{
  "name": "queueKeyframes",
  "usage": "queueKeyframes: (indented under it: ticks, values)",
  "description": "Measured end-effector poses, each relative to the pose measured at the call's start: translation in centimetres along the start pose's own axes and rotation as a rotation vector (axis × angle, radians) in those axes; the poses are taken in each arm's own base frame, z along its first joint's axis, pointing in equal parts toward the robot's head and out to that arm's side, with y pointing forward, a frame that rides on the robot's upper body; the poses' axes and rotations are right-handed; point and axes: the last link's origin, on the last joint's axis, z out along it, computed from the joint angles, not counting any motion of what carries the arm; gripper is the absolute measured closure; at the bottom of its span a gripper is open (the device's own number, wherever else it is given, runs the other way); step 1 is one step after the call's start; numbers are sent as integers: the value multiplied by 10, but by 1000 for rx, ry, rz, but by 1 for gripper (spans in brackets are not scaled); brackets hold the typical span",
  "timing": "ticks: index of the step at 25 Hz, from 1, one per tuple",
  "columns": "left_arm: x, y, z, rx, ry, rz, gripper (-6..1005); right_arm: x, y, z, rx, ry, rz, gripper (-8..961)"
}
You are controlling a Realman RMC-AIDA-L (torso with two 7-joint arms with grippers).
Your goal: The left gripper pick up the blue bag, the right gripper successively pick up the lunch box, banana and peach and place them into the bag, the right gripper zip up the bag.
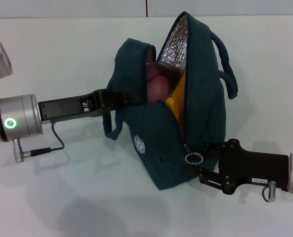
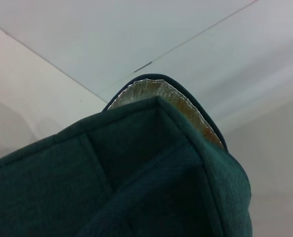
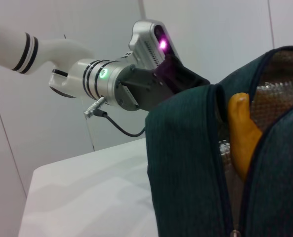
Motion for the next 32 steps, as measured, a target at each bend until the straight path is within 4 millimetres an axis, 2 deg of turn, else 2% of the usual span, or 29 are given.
queueKeyframes:
  ticks: [2, 5, 32]
  values:
    - [0, 0, 0, 0, 1, 1, 939, 0, 0, -1, 1, 1, 1, 608]
    - [1, 0, -1, 1, 1, 3, 938, 0, -1, -1, 3, 2, 1, 619]
    - [1, 0, -1, 2, 5, 1, 936, 0, 2, 2, -16, 3, -1, 628]
